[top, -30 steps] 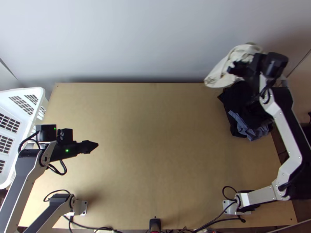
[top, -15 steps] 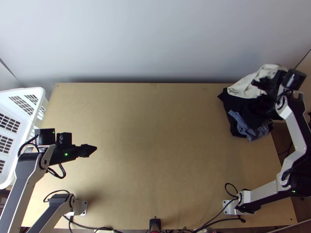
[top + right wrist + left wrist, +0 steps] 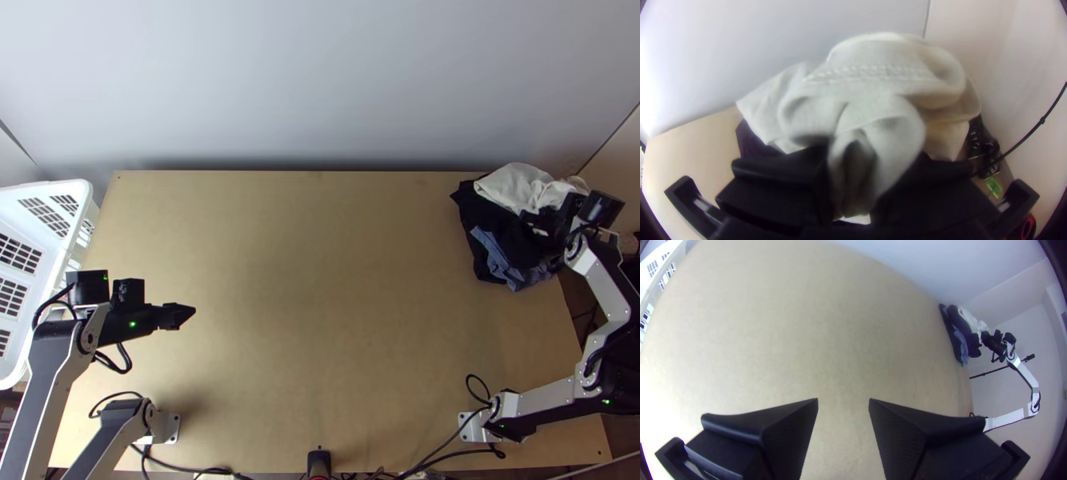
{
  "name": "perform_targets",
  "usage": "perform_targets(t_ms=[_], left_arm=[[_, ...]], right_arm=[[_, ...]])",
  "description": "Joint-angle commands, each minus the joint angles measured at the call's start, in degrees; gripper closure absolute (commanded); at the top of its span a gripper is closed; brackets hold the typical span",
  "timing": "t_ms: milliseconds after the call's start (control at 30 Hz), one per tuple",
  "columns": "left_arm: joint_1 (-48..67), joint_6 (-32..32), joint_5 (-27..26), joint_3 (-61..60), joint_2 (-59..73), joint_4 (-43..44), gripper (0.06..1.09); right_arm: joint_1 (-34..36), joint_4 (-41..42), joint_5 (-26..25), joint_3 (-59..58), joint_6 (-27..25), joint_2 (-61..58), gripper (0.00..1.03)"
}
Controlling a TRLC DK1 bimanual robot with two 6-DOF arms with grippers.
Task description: Fold the t-shirt
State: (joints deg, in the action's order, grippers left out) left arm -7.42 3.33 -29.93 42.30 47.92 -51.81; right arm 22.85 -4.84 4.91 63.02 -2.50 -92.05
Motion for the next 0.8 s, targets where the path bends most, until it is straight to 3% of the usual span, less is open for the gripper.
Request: perform_targets(t_ms=[0,200,233,367,400,467,567,767], left_arm=[[-0.4,-0.43,-0.04,-0.38,-0.99,-1.1,0.49],[-0.4,-0.26,-0.13,-0.64,-2.57,-2.07,0.49],[-0.49,-0.26,-0.13,-0.82,-2.75,-2.24,0.49],[-0.58,-0.26,-0.13,-0.91,-3.36,-2.86,0.49],[-0.84,-0.34,-0.13,-0.73,-3.54,-2.77,0.49],[-1.1,-0.26,-0.21,-0.03,-3.62,-2.94,0.49],[-1.19,0.09,-0.21,1.82,-3.62,-3.38,0.49],[-1.46,0.53,-0.3,2.78,-3.62,-3.47,0.49]], right_arm=[[-0.44,0.18,0.01,-5.02,-0.4,2.84,1.0],[-0.7,0.18,0.19,-6.42,-0.84,4.69,1.0],[-0.97,0.18,0.19,-6.86,-0.84,5.74,0.94],[-1.14,-0.52,0.37,-8.36,-0.84,9.26,0.18],[-1.14,-1.75,0.37,-8.44,-1.28,9.96,0.13],[-1.14,-4.21,0.37,-8.71,-2.6,11.54,0.13],[-1.05,-7.29,0.37,-8.8,-4.44,14.09,0.04],[-0.53,-13.79,0.54,-7.21,-7.17,19.1,0.04]])
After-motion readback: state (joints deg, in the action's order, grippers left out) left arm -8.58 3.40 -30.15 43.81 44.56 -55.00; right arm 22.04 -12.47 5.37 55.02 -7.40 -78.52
